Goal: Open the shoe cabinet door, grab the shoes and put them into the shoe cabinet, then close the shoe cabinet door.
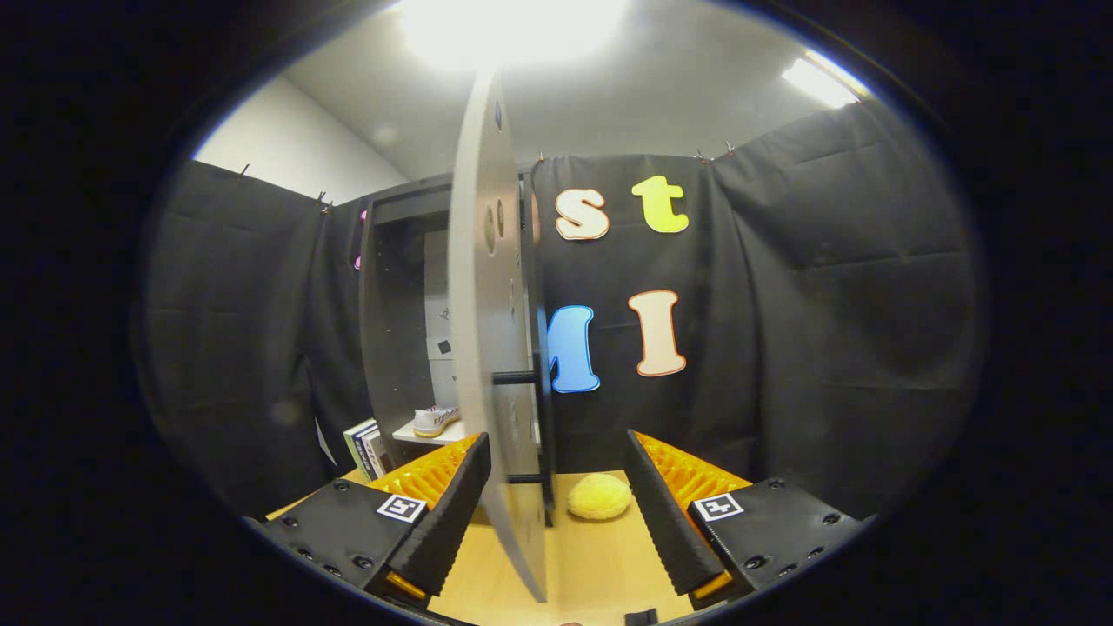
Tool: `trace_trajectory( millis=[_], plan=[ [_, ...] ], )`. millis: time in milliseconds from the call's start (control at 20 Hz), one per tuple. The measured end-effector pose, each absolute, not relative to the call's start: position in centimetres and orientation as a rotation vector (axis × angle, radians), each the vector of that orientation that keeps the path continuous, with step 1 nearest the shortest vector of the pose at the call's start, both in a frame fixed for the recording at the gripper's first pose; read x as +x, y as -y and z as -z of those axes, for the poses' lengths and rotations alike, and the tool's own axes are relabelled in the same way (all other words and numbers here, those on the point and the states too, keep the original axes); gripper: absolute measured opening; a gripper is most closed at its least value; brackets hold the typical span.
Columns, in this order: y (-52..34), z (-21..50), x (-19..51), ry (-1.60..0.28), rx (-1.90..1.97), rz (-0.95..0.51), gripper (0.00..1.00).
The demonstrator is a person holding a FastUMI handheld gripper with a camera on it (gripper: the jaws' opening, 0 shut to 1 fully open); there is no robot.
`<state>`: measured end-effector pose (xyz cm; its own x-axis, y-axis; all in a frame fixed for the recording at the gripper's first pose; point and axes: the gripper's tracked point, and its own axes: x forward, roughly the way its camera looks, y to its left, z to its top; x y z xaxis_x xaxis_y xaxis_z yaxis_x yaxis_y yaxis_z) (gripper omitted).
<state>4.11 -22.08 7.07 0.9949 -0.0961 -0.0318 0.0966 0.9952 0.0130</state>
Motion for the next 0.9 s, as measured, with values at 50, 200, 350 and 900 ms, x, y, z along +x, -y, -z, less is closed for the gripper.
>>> trace_trajectory(
  millis=[50,200,350,900],
  plan=[
    [23.3,-7.1,4.7,-0.031,0.018,0.071,0.96],
    [26.2,-6.6,7.0,-0.039,0.076,0.012,0.97],
    [27.5,-5.1,9.1,-0.067,0.12,-0.034,0.97],
    [25.5,-3.1,13.0,-0.15,0.166,-0.07,0.95]
  ],
)
